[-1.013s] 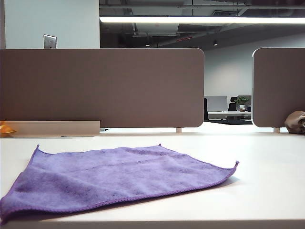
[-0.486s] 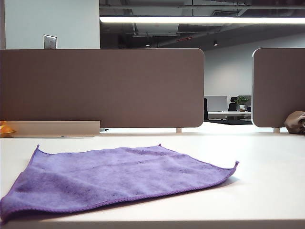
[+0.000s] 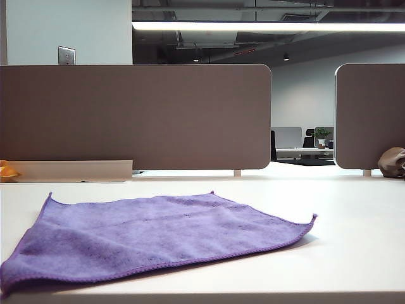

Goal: Fold the bottom of the cloth upward, then fold it vertically to form a square shape.

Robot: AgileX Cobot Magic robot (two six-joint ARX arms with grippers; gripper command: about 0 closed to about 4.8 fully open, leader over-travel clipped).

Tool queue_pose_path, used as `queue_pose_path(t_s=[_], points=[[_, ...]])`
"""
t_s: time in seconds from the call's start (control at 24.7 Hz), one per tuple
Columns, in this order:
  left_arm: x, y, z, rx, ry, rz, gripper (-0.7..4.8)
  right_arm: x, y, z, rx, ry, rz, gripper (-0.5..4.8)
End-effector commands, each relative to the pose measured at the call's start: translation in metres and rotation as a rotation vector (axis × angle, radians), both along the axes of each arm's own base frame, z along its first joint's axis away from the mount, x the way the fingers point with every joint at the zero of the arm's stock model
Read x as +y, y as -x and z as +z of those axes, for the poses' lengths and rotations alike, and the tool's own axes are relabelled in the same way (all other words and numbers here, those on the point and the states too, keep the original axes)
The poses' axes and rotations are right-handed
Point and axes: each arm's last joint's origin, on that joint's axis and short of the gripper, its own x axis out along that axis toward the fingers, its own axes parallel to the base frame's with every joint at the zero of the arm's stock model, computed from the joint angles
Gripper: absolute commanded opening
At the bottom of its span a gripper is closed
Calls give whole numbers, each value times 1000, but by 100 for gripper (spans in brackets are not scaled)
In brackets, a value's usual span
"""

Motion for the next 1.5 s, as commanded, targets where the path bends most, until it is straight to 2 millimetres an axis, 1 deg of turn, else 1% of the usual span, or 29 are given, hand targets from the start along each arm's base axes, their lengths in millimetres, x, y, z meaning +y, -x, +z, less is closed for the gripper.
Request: queue_pose_path(t_s=[0.04, 0.2, 0.28, 0.41, 0.49, 0.57, 0.69, 0.77, 0.89, 1.09, 1.13, 1.18, 1.22, 1.34, 1.42, 1.46, 1.5], points=[[0, 1, 2, -15, 0, 1, -3, -1, 6, 4, -2, 4, 4, 52], [0, 1, 1, -13, -14, 3, -3, -4, 21, 12, -28, 116, -17, 51], [0, 2, 1, 2, -13, 9, -4, -5, 23, 10, -9, 138, -19, 48], [1, 6, 4, 93, -27, 30, -4, -5, 24, 3, 68, 163, -16, 48], [1, 6, 10, 165, -82, 34, -4, -5, 21, 2, 93, 168, -14, 41], [1, 4, 12, 220, -95, 33, -4, -4, 17, 0, 133, 176, -10, 40], [1, -7, 14, 329, -97, 27, -4, -1, 4, -4, 237, 197, 10, 40], [0, -15, 13, 394, -96, 24, -4, 3, -8, -7, 326, 211, 46, 40], [0, -31, 9, 525, -101, 20, -4, 9, -26, -11, 443, 215, 151, 40], [-1, -66, 0, 759, -109, 11, -3, 19, -60, -14, 577, 204, 274, 40], [-2, -79, -2, 820, -111, 8, -3, 22, -74, -16, 624, 202, 293, 41], [-2, -88, -4, 857, -113, 7, -3, 24, -82, -18, 655, 202, 298, 41], [-2, -100, -6, 897, -114, 4, -3, 27, -96, -21, 699, 204, 303, 40], [-3, -119, -8, 935, -111, -1, -3, 33, -123, -30, 792, 200, 327, 40], [-3, -131, -10, 959, -88, 2, -2, 38, -143, -38, 859, 184, 374, 41], [-4, -140, -12, 976, -61, -3, -2, 43, -160, -45, 908, 164, 421, 41], [-5, -145, -12, 983, -49, -13, -1, 46, -171, -50, 930, 152, 451, 41]])
